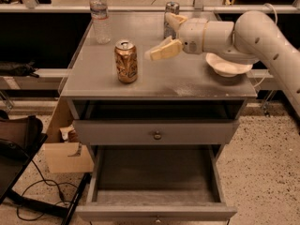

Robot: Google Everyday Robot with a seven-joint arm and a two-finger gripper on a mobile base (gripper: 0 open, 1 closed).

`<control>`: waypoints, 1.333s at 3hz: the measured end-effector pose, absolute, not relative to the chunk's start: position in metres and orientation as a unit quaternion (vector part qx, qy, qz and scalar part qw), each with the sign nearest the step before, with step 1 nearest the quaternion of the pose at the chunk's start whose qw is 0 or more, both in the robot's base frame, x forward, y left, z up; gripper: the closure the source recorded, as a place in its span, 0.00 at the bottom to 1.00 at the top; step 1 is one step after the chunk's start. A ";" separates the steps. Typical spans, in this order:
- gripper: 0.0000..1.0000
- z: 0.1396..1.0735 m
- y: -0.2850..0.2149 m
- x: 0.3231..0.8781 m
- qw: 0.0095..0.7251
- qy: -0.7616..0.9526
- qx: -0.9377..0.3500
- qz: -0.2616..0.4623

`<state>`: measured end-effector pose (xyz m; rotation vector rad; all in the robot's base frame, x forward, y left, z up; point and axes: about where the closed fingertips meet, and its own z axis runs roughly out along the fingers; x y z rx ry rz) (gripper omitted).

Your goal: Place orange can into middle drawer

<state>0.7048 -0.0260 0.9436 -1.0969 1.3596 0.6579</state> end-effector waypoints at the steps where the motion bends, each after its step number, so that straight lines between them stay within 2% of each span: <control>1: 0.00 0.925 0.015 0.699 0.575 0.588 -0.451 0.348; 3: 0.00 0.904 0.060 0.676 0.537 0.595 -0.436 0.410; 4: 0.19 0.893 0.075 0.669 0.535 0.588 -0.440 0.417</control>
Offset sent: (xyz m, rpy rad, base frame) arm -0.0260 0.0934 -0.0401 0.1626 0.2540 0.1459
